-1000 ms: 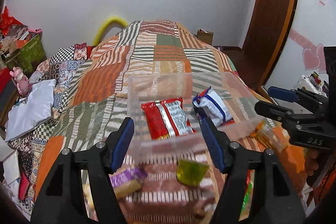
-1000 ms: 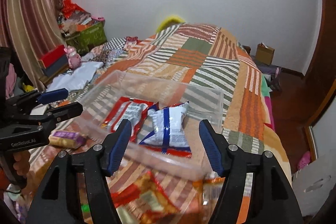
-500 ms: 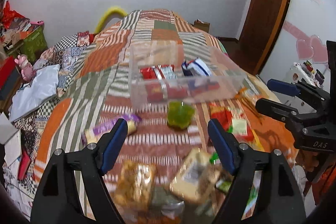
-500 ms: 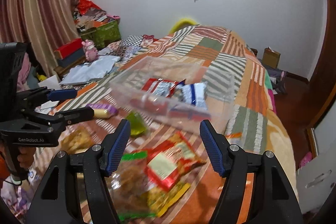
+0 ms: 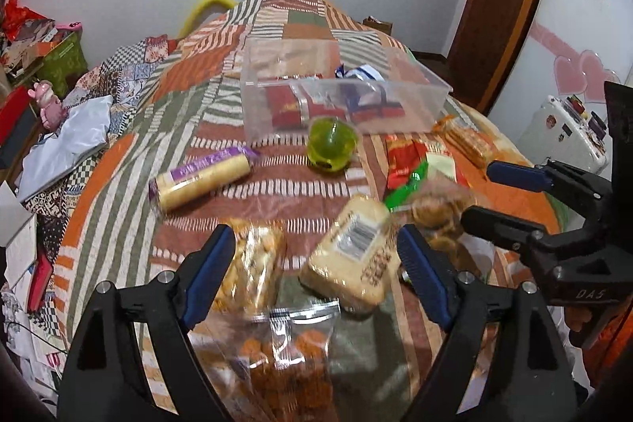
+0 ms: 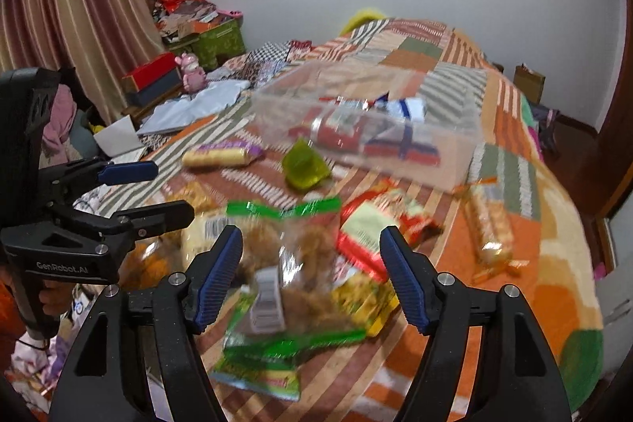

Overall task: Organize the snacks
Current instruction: 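Grasp the square biscuit pack with the left gripper while the right grasps the green-topped cookie bag, then lower both packs into the clear box and open both grippers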

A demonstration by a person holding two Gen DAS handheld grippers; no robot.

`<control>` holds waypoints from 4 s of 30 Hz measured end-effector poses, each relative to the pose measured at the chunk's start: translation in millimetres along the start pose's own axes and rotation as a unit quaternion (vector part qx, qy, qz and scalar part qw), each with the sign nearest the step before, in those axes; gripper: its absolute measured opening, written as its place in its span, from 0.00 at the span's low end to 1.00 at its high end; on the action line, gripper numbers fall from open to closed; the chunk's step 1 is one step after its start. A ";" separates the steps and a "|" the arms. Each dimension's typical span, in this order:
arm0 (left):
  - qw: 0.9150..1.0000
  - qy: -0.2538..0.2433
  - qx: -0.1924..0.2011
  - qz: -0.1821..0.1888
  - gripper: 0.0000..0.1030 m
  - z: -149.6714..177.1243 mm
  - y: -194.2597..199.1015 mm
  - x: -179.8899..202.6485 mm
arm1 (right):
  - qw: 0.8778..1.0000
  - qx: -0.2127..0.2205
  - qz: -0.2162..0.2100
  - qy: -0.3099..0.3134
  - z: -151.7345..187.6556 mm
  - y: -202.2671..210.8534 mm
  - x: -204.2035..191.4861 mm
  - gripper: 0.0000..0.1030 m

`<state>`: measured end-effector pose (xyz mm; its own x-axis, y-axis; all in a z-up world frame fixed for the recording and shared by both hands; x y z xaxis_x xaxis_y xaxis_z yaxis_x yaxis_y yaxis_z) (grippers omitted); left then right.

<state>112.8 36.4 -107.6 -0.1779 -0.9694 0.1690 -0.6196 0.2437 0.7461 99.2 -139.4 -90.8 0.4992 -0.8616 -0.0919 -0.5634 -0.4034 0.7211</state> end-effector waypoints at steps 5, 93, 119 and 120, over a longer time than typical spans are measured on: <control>1.000 0.001 -0.013 0.004 0.82 13.4 -6.1 3.5 | 1.000 -0.017 -0.007 0.000 9.4 -7.1 -2.7 0.67; 0.990 -0.022 0.132 0.053 0.52 -112.4 -11.3 7.3 | 0.994 0.093 0.013 -0.059 -80.7 -4.6 60.8 0.40; 0.996 -0.009 0.082 0.013 0.52 -148.9 -99.5 -30.2 | 0.997 0.036 0.031 -0.059 -116.7 -86.8 64.9 0.40; 0.997 -0.008 0.080 0.010 0.52 -150.3 -102.4 -31.0 | 0.997 0.034 0.032 -0.060 -116.7 -89.1 65.4 0.40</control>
<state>296.7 37.2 -92.5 -0.2022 -0.9641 0.1719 -0.7290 0.2654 0.6310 258.8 -123.8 -80.9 0.3818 -0.9148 -0.1317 -0.6365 -0.3636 0.6802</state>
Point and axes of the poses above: each gripper's, at about its wrist camera, not at the fingertips, and y roughly against the way its jaws point, x to its right, z to its underside, the point moved 1 cm from there along -y, roughly the way its jaws point, and after that the axes turned 5 degrees about z, right-handed, at the moved point
